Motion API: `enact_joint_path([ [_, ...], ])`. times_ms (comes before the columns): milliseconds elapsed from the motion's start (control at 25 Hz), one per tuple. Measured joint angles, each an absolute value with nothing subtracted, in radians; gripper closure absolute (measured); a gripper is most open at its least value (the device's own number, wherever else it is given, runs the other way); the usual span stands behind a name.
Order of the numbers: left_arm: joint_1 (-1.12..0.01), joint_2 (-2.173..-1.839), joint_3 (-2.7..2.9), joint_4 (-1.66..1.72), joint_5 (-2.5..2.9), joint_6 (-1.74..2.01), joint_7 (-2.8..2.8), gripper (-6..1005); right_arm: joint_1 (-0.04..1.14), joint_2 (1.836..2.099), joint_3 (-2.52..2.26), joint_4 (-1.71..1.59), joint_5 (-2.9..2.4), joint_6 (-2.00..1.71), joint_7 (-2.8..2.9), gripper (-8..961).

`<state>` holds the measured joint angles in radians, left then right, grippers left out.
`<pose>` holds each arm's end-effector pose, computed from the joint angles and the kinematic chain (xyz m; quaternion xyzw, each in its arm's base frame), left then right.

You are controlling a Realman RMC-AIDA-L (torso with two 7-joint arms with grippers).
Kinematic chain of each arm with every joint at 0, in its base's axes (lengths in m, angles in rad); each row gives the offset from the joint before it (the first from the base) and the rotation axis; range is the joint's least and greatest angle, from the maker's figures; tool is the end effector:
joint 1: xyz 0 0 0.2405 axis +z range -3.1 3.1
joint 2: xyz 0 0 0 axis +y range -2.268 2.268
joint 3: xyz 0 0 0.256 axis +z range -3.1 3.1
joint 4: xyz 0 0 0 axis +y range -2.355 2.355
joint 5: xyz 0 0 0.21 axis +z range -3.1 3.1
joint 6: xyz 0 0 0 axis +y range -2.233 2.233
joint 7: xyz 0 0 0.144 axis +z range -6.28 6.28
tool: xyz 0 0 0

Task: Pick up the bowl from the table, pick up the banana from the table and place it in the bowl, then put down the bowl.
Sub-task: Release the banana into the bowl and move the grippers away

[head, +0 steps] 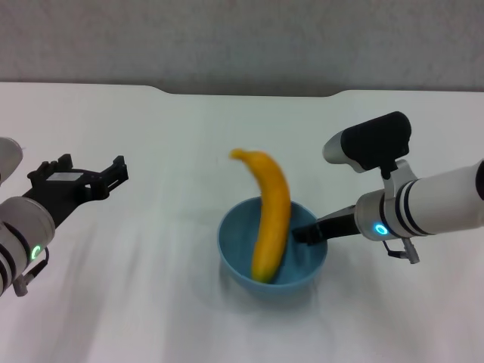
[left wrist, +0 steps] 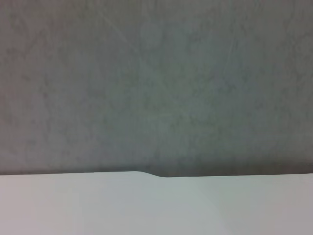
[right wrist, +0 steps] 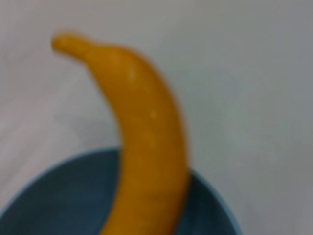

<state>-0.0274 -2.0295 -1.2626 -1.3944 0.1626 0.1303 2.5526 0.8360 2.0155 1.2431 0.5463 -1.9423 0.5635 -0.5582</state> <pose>-0.2473 0.3357 0.0007 -0.7393 -0.3751 -0.1836 0.5283 0.2147 0.4129 -0.1022 -0.8794 0.3950 -0.0314 0.2637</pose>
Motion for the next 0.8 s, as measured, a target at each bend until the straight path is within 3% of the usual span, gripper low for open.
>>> enact_joint_path([
  [360,-0.008,-2.029,-1.276,-1.388,0.161,0.121,2.549,104,0.774,2.011,1.208,0.672,-1.945,0.561,-0.558,349],
  [800,0.019,-2.031,-1.286,-1.387,0.161,0.083,2.548,104,0.609,2.008,1.328,0.916,-2.17,0.632,-0.495,117],
])
